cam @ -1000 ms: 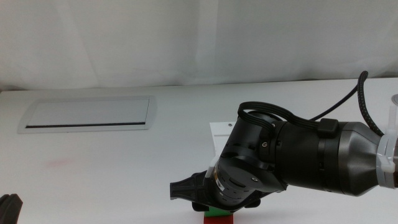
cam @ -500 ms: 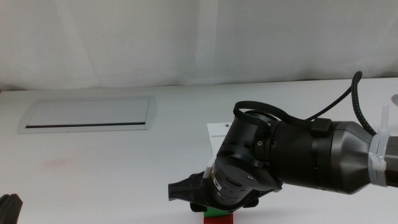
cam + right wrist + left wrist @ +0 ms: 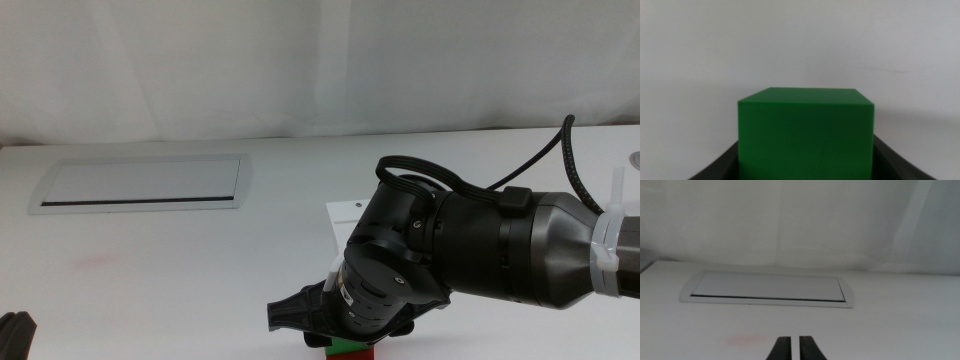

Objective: Stack red cubes first, then green, then blue cubes in a specific spot.

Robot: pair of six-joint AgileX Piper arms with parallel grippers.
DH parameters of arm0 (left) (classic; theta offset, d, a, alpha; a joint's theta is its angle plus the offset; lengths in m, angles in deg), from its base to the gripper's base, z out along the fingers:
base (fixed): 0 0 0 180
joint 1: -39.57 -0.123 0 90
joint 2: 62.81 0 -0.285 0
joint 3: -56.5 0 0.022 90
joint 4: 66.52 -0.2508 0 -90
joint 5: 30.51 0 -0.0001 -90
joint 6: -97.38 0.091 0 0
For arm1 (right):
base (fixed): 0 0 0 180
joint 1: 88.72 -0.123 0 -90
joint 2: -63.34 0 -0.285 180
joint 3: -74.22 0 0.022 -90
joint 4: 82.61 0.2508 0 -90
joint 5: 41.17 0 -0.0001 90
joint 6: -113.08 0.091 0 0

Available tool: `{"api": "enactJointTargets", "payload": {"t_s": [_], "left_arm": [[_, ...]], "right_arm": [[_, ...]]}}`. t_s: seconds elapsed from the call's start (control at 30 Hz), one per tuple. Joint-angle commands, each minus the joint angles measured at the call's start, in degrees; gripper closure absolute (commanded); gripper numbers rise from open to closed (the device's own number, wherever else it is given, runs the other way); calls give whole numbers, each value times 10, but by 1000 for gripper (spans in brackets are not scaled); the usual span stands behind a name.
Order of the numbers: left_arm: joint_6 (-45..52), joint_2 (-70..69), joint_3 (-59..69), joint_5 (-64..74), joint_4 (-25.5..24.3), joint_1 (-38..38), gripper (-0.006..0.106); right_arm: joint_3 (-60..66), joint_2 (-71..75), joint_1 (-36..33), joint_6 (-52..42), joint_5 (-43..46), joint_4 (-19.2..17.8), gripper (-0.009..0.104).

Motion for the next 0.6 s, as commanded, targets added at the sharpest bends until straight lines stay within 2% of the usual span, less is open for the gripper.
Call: {"api": "enactJointTargets", "payload": {"t_s": [0.0, 0.43, 0.5, 0.53, 0.57], "left_arm": [[-2, -1, 23, -8, 5, -2, 103], [-2, -1, 23, -12, 5, -2, 103], [-2, -1, 23, -12, 5, -2, 103], [-2, -1, 23, -12, 5, -2, 103], [-2, -1, 23, -12, 5, -2, 103]], "right_arm": [[13, -25, 0, -3, -19, 54, 98], [13, -25, 0, -3, -60, 49, 95], [13, -25, 0, -3, -61, 48, 89], [13, -25, 0, -3, -61, 48, 82], [13, -25, 0, -3, -60, 47, 60]]}}
